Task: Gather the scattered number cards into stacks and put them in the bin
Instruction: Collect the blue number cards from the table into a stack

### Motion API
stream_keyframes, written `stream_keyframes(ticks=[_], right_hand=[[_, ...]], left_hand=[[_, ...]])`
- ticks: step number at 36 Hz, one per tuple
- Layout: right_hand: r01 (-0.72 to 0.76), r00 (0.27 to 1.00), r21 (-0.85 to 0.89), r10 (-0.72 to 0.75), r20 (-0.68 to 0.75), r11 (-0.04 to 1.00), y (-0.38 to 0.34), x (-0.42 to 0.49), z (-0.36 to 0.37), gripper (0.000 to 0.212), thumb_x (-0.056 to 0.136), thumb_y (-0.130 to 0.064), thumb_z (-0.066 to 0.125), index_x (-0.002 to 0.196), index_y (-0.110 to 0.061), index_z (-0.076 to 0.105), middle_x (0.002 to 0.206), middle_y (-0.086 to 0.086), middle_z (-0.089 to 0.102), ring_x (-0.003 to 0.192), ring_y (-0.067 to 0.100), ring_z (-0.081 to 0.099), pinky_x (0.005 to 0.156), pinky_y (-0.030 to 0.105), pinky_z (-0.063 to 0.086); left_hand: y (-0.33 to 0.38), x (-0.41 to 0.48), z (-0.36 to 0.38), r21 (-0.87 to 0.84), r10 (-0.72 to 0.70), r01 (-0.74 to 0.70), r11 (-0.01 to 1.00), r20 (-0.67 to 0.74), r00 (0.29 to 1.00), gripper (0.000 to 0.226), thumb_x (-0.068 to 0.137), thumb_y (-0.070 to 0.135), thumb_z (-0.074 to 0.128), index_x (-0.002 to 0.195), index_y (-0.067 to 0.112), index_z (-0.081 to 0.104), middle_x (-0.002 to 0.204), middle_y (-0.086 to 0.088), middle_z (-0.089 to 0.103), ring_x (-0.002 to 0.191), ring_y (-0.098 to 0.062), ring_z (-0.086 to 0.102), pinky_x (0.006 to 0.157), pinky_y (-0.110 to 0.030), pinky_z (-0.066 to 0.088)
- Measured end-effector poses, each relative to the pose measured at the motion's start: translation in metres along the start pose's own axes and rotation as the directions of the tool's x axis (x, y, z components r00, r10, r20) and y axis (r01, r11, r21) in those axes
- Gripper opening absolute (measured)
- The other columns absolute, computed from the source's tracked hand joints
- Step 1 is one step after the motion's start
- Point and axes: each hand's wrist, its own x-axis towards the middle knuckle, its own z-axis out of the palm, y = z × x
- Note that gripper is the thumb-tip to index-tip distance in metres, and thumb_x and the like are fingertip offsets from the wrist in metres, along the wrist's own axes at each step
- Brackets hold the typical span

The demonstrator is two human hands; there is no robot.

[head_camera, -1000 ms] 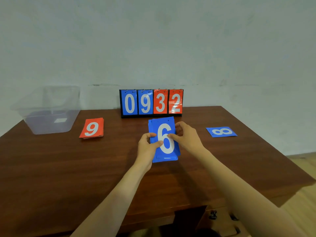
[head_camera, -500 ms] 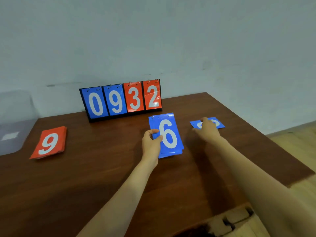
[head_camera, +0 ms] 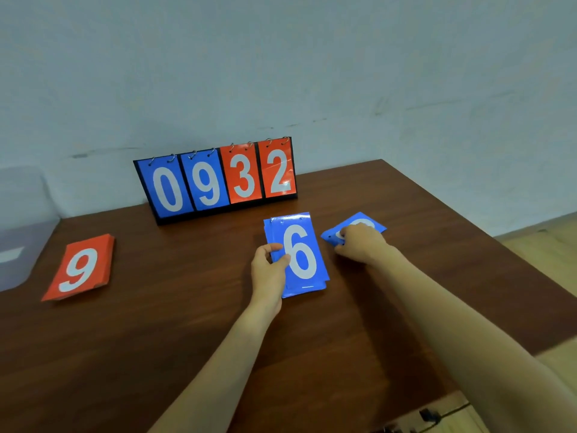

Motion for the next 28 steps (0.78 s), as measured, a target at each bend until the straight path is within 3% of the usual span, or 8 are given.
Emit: stream_keyframes(ticks=[4, 7, 9, 13, 17, 20, 24, 28], right_hand=[[0.133, 0.989, -0.067, -0.127, 0.075, 0.989, -0.022, -0.022, 0.004, 0.044, 0.088, -0.018, 0.051, 0.132, -0.011, 0.046, 0.127, 0.016, 0.054, 0.115, 0.031, 0.053, 0.088, 0.036, 0.045], [0.236, 0.959, 0.162, -0.256, 0.118, 0.958, -0.034, -0.043, 0.003, 0.061, 0.088, -0.010, 0.052, 0.145, -0.022, 0.035, 0.139, 0.012, 0.046, 0.124, 0.029, 0.047, 0.096, 0.028, 0.039], [0.327, 0.934, 0.266, -0.353, 0.058, 0.907, -0.041, -0.058, 0.002, 0.057, 0.088, -0.007, 0.053, 0.142, -0.020, 0.041, 0.140, 0.006, 0.048, 0.127, 0.025, 0.046, 0.095, 0.020, 0.033], [0.397, 0.915, 0.343, -0.395, -0.080, 0.851, -0.057, -0.082, 0.000, 0.050, 0.092, -0.009, 0.052, 0.140, -0.023, 0.043, 0.141, 0.001, 0.049, 0.124, 0.020, 0.050, 0.100, 0.026, 0.037], [0.361, 0.925, 0.643, -0.347, -0.155, 0.675, -0.082, -0.107, -0.018, 0.043, 0.094, -0.014, 0.055, 0.134, -0.027, 0.049, 0.129, -0.006, 0.056, 0.115, 0.009, 0.054, 0.089, 0.021, 0.047], [0.315, 0.918, 0.797, -0.377, -0.120, 0.515, -0.103, -0.123, -0.039, 0.037, 0.093, -0.015, 0.057, 0.129, -0.022, 0.053, 0.116, -0.006, 0.062, 0.104, 0.011, 0.061, 0.070, 0.015, 0.053], [0.177, 0.902, 0.883, -0.431, 0.032, 0.435, -0.126, -0.144, -0.053, 0.033, 0.093, -0.018, 0.058, 0.126, -0.021, 0.053, 0.108, -0.004, 0.064, 0.098, 0.012, 0.064, 0.070, 0.019, 0.057], [0.061, 0.869, 0.923, -0.475, 0.138, 0.380, -0.141, -0.158, -0.050, 0.029, 0.092, -0.019, 0.057, 0.121, -0.018, 0.055, 0.113, 0.001, 0.065, 0.106, 0.016, 0.065, 0.077, 0.026, 0.058]], left_hand=[[0.005, -0.008, -0.020, 0.022, 0.012, -0.012, 1.000, -0.033, 0.999, 0.016, 0.089, 0.012, 0.063, 0.102, 0.019, 0.055, 0.118, -0.002, 0.058, 0.103, -0.022, 0.064, 0.069, -0.035, 0.059], [0.009, -0.015, -0.044, 0.066, 0.050, -0.046, 0.997, -0.062, 0.997, 0.017, 0.090, 0.011, 0.062, 0.093, 0.025, 0.054, 0.121, -0.004, 0.057, 0.106, -0.023, 0.062, 0.064, -0.032, 0.058], [0.011, -0.019, -0.064, 0.089, 0.073, -0.065, 0.994, -0.087, 0.994, 0.020, 0.090, 0.009, 0.061, 0.089, 0.027, 0.053, 0.123, -0.006, 0.057, 0.105, -0.023, 0.062, 0.068, -0.036, 0.059], [0.016, -0.033, -0.103, 0.163, 0.116, -0.090, 0.983, -0.156, 0.981, 0.018, 0.091, 0.006, 0.058, 0.095, 0.024, 0.055, 0.124, -0.004, 0.055, 0.093, -0.016, 0.062, 0.074, -0.041, 0.059], [0.026, -0.049, -0.134, 0.244, 0.218, -0.166, 0.955, -0.203, 0.955, 0.017, 0.093, 0.004, 0.054, 0.104, 0.018, 0.054, 0.116, 0.004, 0.049, 0.084, -0.009, 0.056, 0.049, -0.015, 0.048], [0.034, -0.060, -0.152, 0.308, 0.267, -0.199, 0.930, -0.195, 0.944, 0.019, 0.093, 0.004, 0.053, 0.104, 0.020, 0.053, 0.116, 0.006, 0.047, 0.088, -0.011, 0.057, 0.051, -0.017, 0.044], [0.043, -0.074, -0.167, 0.334, 0.298, -0.236, 0.913, -0.151, 0.942, 0.019, 0.092, 0.006, 0.054, 0.103, 0.022, 0.053, 0.118, 0.004, 0.051, 0.106, -0.029, 0.060, 0.067, -0.027, 0.052], [0.050, -0.090, -0.175, 0.245, 0.283, -0.252, 0.936, -0.101, 0.954, 0.013, 0.092, 0.019, 0.060, 0.103, 0.018, 0.054, 0.111, 0.003, 0.056, 0.092, -0.010, 0.060, 0.062, -0.022, 0.053]])
